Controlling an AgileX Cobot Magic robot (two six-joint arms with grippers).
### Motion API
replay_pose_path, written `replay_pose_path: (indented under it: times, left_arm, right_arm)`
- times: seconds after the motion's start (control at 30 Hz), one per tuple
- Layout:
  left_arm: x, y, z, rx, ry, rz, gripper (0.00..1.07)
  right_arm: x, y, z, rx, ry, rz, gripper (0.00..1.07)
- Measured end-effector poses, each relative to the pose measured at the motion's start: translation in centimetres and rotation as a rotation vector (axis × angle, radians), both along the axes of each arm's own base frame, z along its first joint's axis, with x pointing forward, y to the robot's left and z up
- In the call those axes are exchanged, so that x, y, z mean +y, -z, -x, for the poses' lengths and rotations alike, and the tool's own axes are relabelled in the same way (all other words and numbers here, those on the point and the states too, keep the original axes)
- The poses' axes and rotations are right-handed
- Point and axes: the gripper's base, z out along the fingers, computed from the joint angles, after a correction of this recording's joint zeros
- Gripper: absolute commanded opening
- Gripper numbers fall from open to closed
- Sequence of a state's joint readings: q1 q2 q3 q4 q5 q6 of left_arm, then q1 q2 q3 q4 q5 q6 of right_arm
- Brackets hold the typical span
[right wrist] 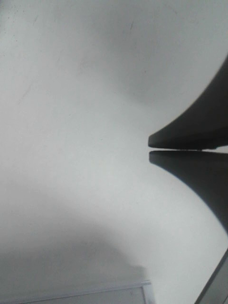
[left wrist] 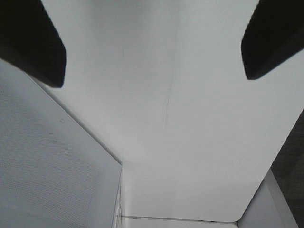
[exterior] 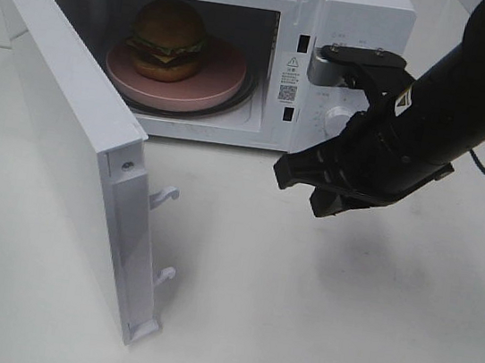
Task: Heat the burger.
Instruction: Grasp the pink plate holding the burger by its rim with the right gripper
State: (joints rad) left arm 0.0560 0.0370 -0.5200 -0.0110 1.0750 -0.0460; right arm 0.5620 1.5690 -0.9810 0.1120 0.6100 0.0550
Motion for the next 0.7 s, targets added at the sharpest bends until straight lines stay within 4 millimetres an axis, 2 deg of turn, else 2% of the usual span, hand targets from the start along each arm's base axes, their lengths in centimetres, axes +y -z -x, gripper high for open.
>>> replay_pose_path:
  times: [0.07,0.13,0.2,0.23,0.33,0.4,0.43,0.7]
  left_arm:
    - [0.0,0.0,0.0,0.0,0.0,0.0,0.92]
    - [0.0,0.0,0.0,0.0,0.0,0.0,0.92]
    - [0.0,0.0,0.0,0.0,0.0,0.0,0.92]
    - [0.0,0.0,0.0,0.0,0.0,0.0,0.92]
    - [0.0,0.0,0.0,0.0,0.0,0.0,0.92]
    - [0.0,0.0,0.0,0.0,0.0,0.0,0.92]
    - [0.0,0.0,0.0,0.0,0.0,0.0,0.92]
    - [0.0,0.0,0.0,0.0,0.0,0.0,0.92]
  right_arm:
    - [0.0,-0.1,0.0,0.005,-0.03,0.017,0.03]
    - [-0.1,-1.0,0.2,0.022,-0.194,0.087,0.04]
    - [-0.1,-1.1,0.3,0.03,-0.232,0.103,0.04]
    - [-0.2,-1.5,0.3,0.035,-0.322,0.135,0.04]
    - [-0.2,-1.6,0.4,0.036,-0.365,0.147,0.05]
    - [-0.2,-2.1,0.5,0.033,-0.511,0.184,0.05]
    - [-0.2,-2.1,0.5,0.033,-0.511,0.184,0.05]
    - [-0.4,-2.5,0.1,-0.061,-0.833,0.286,0.08]
